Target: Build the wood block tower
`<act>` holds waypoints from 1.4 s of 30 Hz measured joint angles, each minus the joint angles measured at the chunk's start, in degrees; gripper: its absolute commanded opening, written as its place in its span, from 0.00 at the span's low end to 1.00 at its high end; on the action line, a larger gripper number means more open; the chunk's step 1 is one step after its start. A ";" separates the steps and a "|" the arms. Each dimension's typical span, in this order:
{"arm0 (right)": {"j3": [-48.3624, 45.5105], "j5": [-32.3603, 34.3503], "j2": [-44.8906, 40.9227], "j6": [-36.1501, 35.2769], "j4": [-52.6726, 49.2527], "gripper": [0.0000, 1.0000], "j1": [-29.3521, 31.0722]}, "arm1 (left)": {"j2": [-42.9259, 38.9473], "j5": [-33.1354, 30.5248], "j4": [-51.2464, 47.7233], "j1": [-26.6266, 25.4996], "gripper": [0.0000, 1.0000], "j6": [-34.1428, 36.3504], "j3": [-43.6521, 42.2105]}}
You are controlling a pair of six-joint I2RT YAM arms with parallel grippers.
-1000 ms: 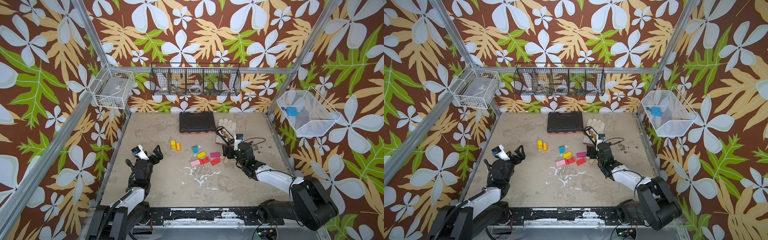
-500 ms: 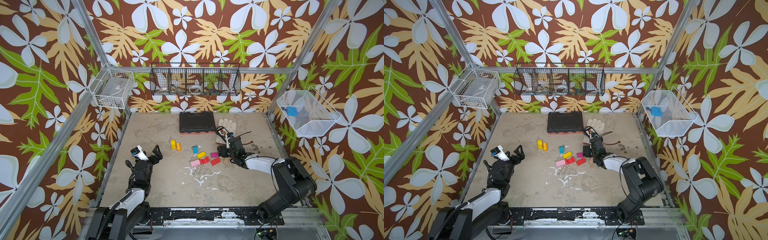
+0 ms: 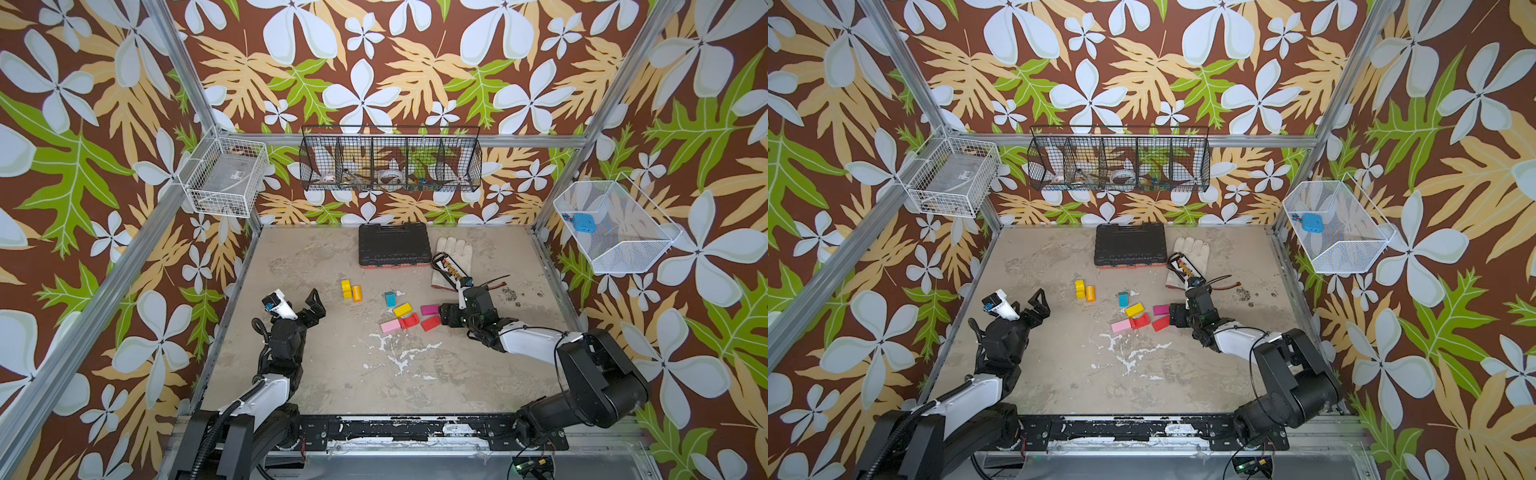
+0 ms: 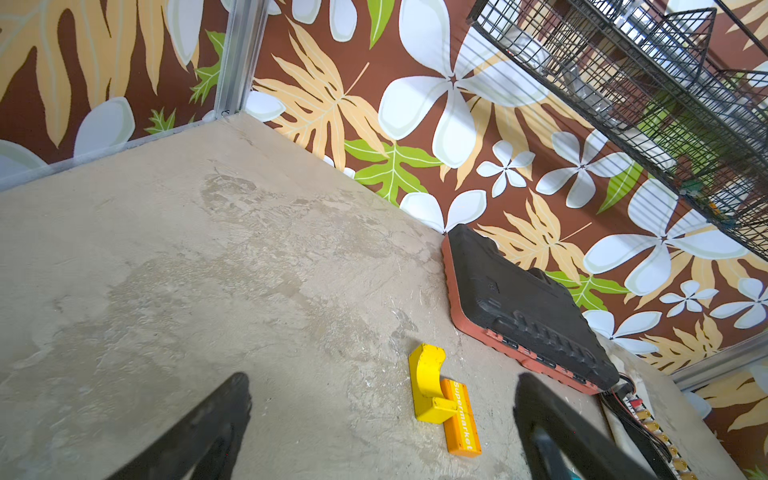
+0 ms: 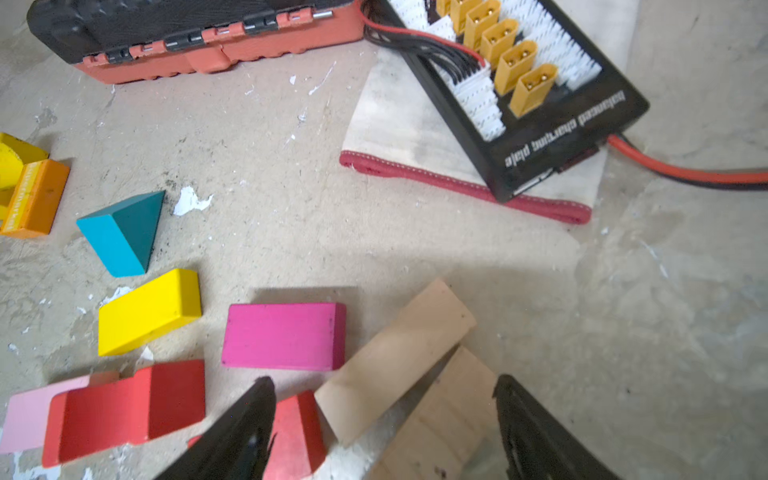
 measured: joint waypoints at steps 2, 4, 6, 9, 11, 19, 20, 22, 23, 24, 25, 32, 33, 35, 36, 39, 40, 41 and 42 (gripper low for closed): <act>-1.36 -0.35 -1.09 0.00 0.35 0.85 0.00 | -0.17 0.02 0.02 0.00 1.00 0.00 0.00; -2.58 -1.49 -1.86 0.00 0.63 0.85 0.00 | -0.33 0.02 0.00 0.00 1.00 0.00 0.00; -3.26 -1.64 -2.21 -0.02 1.03 0.85 0.00 | -0.44 0.04 0.00 0.00 1.00 0.00 0.00; -3.19 -1.62 -2.36 -0.11 1.16 0.88 0.00 | -0.44 0.07 -0.02 0.00 1.00 0.00 0.00; -2.43 -1.33 -2.05 -0.24 1.11 0.88 0.00 | -0.44 0.07 -0.02 0.00 1.00 0.00 0.00; 1.97 -0.02 4.09 -1.01 1.62 0.86 -0.04 | -0.37 0.04 -0.02 0.00 1.00 0.00 0.00; 2.03 -0.09 4.24 -0.96 1.84 0.86 -0.02 | -0.37 0.04 -0.02 0.00 1.00 0.00 0.00; 1.79 -0.11 4.20 -0.87 2.25 0.86 0.04 | -0.37 0.04 -0.02 0.00 1.00 0.00 0.00; 1.53 -0.13 4.02 -0.87 2.40 0.86 0.04 | -0.37 0.04 -0.02 0.00 1.00 0.00 0.00; 1.03 -0.17 3.63 -0.81 2.73 0.86 0.11 | -0.37 0.04 -0.02 0.00 1.00 0.00 0.00; 0.44 -0.15 3.15 -0.79 2.99 0.86 0.26 | -0.37 0.04 -0.02 0.00 1.00 0.00 0.00; -4.63 -1.29 -1.70 0.04 4.37 0.84 1.84 | -0.46 0.11 -0.02 0.00 1.00 0.00 -0.02; -5.42 -1.40 -2.38 0.22 4.66 0.84 2.05 | -0.46 0.13 -0.02 0.00 1.00 0.00 -0.02; -6.93 -1.49 -3.72 0.48 4.92 0.83 2.78 | -0.46 0.20 -0.02 0.00 1.00 0.00 -0.02; -7.63 -1.49 -4.33 0.59 5.01 0.83 3.37 | -0.48 0.31 -0.02 0.00 1.00 0.00 -0.02; -9.16 -0.81 -6.38 0.66 4.83 0.83 6.34 | -0.72 0.33 -0.07 -0.02 1.00 0.00 -0.09; -9.38 0.07 -6.95 0.63 4.72 0.83 7.32 | -0.83 0.33 -0.07 -0.02 1.00 0.00 -0.13; -9.60 0.85 -7.65 0.66 4.59 0.83 8.50 | -0.85 0.37 -0.09 -0.02 1.00 0.00 -0.13; -9.84 1.73 -8.22 0.79 4.52 0.83 9.51 | -0.85 0.50 -0.09 -0.02 1.00 -0.02 -0.13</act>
